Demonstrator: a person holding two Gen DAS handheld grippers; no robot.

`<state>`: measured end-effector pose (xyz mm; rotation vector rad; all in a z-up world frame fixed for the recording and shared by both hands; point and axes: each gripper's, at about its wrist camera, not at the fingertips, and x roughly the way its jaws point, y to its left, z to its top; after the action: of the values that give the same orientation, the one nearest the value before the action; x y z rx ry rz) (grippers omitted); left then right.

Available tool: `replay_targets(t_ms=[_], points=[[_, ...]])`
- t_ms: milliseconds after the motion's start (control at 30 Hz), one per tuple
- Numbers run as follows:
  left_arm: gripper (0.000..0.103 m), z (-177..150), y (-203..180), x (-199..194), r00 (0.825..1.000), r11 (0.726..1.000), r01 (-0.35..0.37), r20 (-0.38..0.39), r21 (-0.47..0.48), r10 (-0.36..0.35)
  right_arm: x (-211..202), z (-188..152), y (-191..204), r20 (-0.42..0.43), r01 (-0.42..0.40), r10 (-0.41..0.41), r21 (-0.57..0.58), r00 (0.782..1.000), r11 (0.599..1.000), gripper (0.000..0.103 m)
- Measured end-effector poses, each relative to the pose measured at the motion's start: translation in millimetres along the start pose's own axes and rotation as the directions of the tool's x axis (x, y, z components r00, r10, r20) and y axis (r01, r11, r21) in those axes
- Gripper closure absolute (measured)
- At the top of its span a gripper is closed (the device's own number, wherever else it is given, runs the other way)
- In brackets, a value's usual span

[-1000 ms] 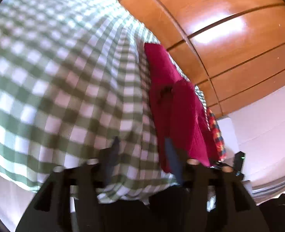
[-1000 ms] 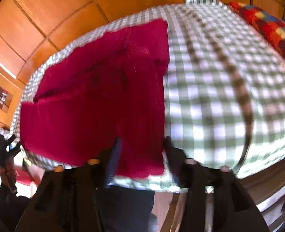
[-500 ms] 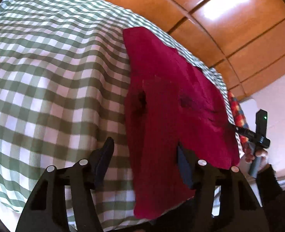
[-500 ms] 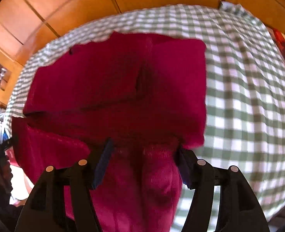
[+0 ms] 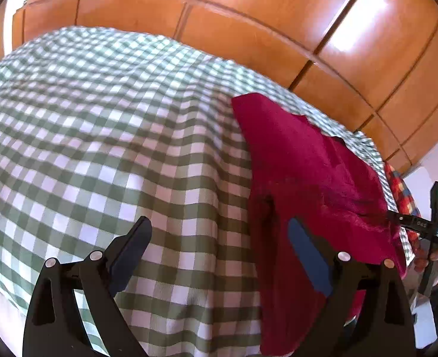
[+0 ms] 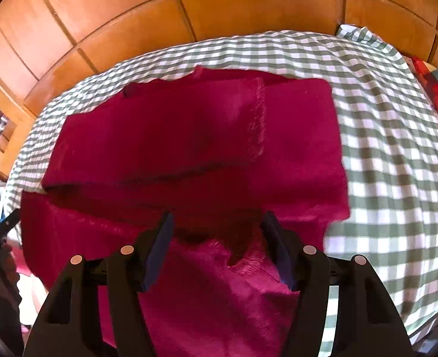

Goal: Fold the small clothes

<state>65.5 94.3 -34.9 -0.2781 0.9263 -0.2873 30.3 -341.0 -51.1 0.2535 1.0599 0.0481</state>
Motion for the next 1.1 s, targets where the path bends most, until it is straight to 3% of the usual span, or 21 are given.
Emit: replay_targets(t_ms=[167, 200, 300, 433, 500, 600, 733, 933, 1100], points=[[0.011, 1, 0, -8, 1.0, 1.0, -0.002, 0.009, -0.02, 0.003, -12, -5, -3, 0.02, -0.031, 0.031, 0.005, 0.999, 1.0, 0.041], [0.011, 2, 0, -8, 1.0, 1.0, -0.001, 0.007, -0.023, 0.001, -13, -6, -6, 0.019, -0.036, 0.036, 0.007, 0.999, 0.999, 0.036], [0.013, 1, -4, -6, 0.999, 0.999, -0.047, 0.011, -0.02, 0.047, -21, -13, -12, 0.037, -0.036, 0.036, 0.002, 0.999, 0.999, 0.035], [0.026, -3, -8, -5, 1.0, 0.999, -0.007, 0.0, -0.033, 0.007, -25, -26, -25, 0.053, -0.047, 0.045, 0.037, 0.998, 0.998, 0.035], [0.024, -5, -12, -11, 0.999, 1.0, -0.014, 0.045, -0.015, 0.015, -26, -31, -30, 0.055, -0.055, 0.052, 0.055, 0.997, 0.997, 0.035], [0.011, -7, -10, -19, 0.994, 0.999, -0.042, 0.103, -0.022, 0.044, -25, -36, -34, 0.049, -0.06, 0.058, 0.06, 0.997, 0.996, 0.035], [0.011, -7, 1, -17, 0.998, 0.998, -0.017, 0.061, -0.063, 0.021, -24, -40, -44, 0.04, -0.074, 0.07, 0.081, 0.997, 0.994, 0.035], [0.011, -8, -6, -18, 0.998, 0.999, -0.048, 0.039, -0.009, 0.048, -24, -45, -48, 0.042, -0.091, 0.087, 0.098, 0.995, 0.991, 0.035], [0.024, -8, 2, -14, 1.0, 0.999, -0.002, -0.012, -0.045, 0.001, -32, -45, -47, 0.062, -0.09, 0.084, 0.101, 0.995, 0.991, 0.035]])
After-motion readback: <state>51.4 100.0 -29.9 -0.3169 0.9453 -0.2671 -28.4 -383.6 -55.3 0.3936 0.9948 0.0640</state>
